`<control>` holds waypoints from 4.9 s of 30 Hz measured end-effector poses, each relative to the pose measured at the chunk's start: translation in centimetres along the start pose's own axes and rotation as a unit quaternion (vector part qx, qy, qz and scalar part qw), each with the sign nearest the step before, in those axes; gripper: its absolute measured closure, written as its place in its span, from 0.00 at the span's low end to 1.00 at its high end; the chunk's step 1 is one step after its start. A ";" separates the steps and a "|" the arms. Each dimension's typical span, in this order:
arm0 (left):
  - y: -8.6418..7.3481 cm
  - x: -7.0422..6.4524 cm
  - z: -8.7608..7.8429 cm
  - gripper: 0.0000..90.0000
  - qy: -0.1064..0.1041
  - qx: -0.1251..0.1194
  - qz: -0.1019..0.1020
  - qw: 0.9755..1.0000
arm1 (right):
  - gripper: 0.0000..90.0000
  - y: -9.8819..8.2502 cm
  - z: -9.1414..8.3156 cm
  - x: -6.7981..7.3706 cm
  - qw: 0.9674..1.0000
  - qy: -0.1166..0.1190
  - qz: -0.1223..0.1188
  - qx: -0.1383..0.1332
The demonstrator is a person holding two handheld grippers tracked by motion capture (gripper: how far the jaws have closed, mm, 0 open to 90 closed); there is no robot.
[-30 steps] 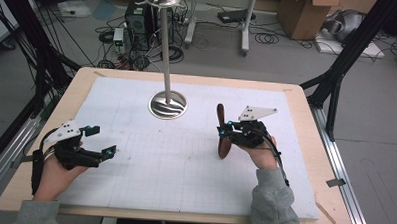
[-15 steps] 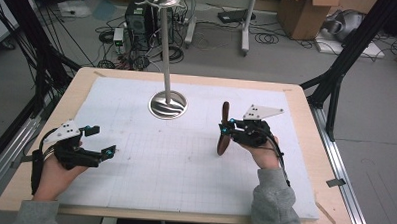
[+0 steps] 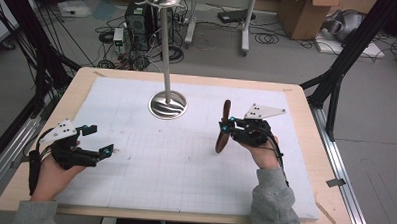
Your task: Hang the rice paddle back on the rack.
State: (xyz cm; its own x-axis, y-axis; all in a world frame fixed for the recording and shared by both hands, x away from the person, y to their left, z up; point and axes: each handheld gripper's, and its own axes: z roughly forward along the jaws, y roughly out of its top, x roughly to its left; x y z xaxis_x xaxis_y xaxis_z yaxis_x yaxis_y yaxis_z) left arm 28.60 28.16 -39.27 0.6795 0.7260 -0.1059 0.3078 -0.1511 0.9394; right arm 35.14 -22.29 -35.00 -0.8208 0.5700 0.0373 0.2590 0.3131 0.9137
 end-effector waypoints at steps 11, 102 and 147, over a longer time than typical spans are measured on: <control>0.0 -0.1 0.1 0.02 -0.002 0.001 -0.001 1.000 | 0.86 1.9 -0.7 -0.6 1.000 -0.004 0.011 -0.011; -1.0 -0.7 -3.3 0.02 0.008 -0.011 -0.003 1.000 | 0.86 15.7 5.9 -5.6 0.999 -0.013 0.000 -0.035; -1.4 -1.8 -3.3 0.02 -0.003 -0.006 -0.002 1.000 | 0.86 20.6 5.1 -4.0 0.999 -0.031 -0.008 -0.027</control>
State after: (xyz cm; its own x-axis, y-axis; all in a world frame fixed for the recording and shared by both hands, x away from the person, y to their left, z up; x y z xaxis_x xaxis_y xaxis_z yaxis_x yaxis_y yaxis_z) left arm 24.76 29.29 -39.35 0.6816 0.7231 -0.1121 0.3027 -0.1391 0.9429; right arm 46.40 -14.26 -18.41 -0.7911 0.6117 -0.0013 0.2172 0.2828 0.9343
